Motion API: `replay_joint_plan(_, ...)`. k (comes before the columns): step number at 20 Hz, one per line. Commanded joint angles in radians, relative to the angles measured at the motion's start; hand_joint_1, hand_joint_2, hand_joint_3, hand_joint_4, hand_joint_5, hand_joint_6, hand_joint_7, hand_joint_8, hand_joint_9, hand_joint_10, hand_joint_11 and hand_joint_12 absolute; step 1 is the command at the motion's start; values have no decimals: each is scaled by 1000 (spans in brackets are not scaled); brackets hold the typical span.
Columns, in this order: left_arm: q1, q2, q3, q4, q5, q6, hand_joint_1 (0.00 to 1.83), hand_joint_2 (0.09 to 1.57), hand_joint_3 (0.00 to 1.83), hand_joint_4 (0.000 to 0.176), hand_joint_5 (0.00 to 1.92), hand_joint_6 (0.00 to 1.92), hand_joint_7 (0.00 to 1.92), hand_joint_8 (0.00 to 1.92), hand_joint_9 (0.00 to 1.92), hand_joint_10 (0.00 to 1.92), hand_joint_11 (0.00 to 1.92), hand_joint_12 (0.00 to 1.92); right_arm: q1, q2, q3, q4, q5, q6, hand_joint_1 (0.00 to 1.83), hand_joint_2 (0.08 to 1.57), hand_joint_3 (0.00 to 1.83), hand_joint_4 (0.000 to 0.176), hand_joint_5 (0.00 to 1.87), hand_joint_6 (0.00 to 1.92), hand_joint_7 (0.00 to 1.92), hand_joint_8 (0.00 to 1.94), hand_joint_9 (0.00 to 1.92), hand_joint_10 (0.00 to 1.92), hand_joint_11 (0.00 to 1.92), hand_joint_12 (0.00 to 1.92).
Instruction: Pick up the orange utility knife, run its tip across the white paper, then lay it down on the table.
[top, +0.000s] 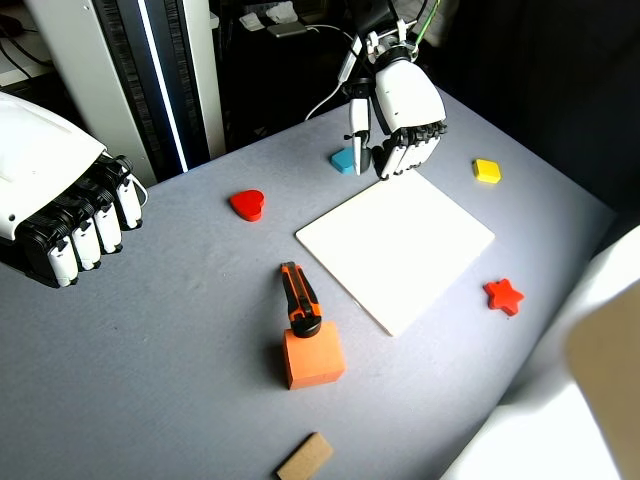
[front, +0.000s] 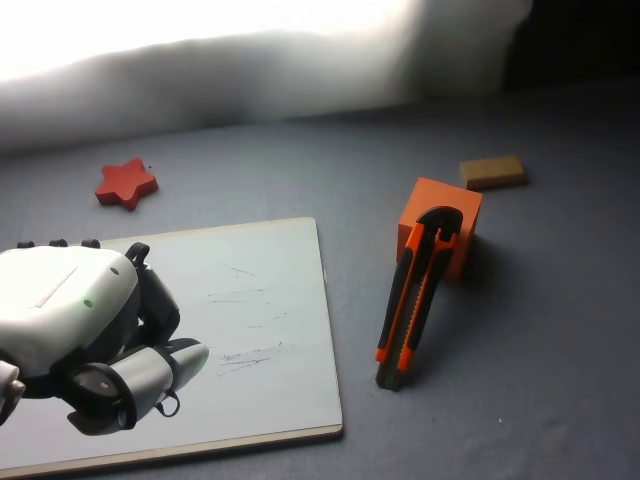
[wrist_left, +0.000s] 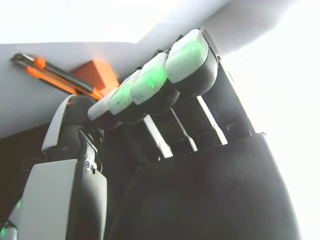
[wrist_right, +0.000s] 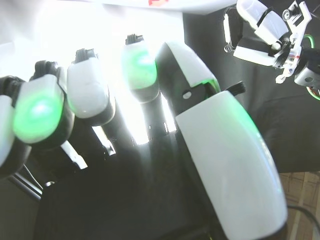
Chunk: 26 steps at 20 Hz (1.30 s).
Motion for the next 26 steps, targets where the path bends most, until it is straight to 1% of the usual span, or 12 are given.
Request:
replay_joint_plan(1, -6, -2, 3, 50, -88, 1, 44, 1238, 255, 0, 0, 21, 40, 71, 11, 169, 0, 631, 5, 4, 3, 17, 82, -2, 232, 1108, 214, 0, 3, 48, 85, 62, 58, 188, 0, 561)
replay_joint_plan(4, 3, -5, 4, 50, -90, 5, 0, 1267, 24, 0, 0, 0, 28, 3, 10, 46, 0, 294, 5, 4, 3, 17, 81, -2, 243, 1187, 11, 0, 46, 17, 122, 5, 108, 40, 0, 454)
replay_joint_plan(5, 9, -8, 6, 50, -94, 1, 0, 1248, 5, 0, 0, 0, 1, 0, 0, 2, 0, 37, 5, 3, 3, 17, 83, -2, 230, 1190, 5, 0, 22, 3, 90, 1, 68, 13, 0, 310)
replay_joint_plan(10, 30, -24, 24, 85, -136, -23, 0, 1195, 0, 0, 0, 0, 0, 0, 0, 0, 11, 6, -23, -8, 2, 9, 79, -12, 308, 1158, 0, 0, 32, 4, 78, 2, 67, 3, 0, 88)
replay_joint_plan(12, 32, -25, 23, 85, -136, -5, 0, 1192, 0, 0, 0, 0, 0, 0, 0, 0, 30, 16, -34, -18, 2, -20, 82, -11, 785, 1101, 0, 0, 2, 0, 11, 0, 11, 0, 0, 9)
replay_joint_plan(14, 41, -28, 24, 56, -145, 0, 0, 1196, 0, 0, 0, 0, 0, 0, 0, 0, 11, 11, -20, -32, 5, -77, 84, -7, 959, 1087, 0, 0, 0, 0, 0, 0, 0, 0, 0, 0)
replay_joint_plan(16, 44, -28, 24, 44, -167, 0, 0, 1194, 0, 0, 0, 0, 0, 0, 0, 0, 6, 11, 25, -62, 17, -179, 70, 46, 978, 1108, 0, 0, 0, 0, 0, 0, 0, 0, 0, 0)
replay_joint_plan(18, 44, -29, 26, 37, -169, 7, 0, 1200, 0, 0, 0, 0, 0, 0, 0, 0, 13, 17, 90, -117, 51, -381, 70, 193, 988, 1114, 0, 0, 0, 0, 0, 0, 0, 0, 0, 0)
replay_joint_plan(19, 44, -34, 27, 17, -169, 14, 0, 1200, 0, 0, 0, 0, 0, 0, 0, 0, 14, 18, 125, -153, 81, -547, 80, 324, 991, 1114, 0, 0, 0, 0, 0, 0, 0, 0, 0, 0)
replay_joint_plan(20, 44, -46, 28, -12, -174, 23, 0, 1196, 0, 0, 0, 0, 0, 0, 0, 0, 2, 12, 180, -202, 128, -871, 120, 628, 984, 1125, 0, 0, 0, 0, 0, 0, 0, 0, 0, 0)
replay_joint_plan(23, 42, -54, 27, -22, -174, 27, 0, 1198, 0, 0, 0, 0, 0, 0, 0, 0, 0, 2, 270, -282, 203, -1379, 209, 1104, 970, 1132, 0, 0, 0, 0, 0, 0, 0, 0, 0, 0)
replay_joint_plan(26, 39, -64, 19, -29, -172, 35, 0, 1215, 1, 0, 0, 0, 0, 0, 0, 0, 3, 4, 276, -359, 266, -1481, 225, 1175, 999, 1139, 0, 0, 0, 0, 0, 0, 0, 0, 0, 0)
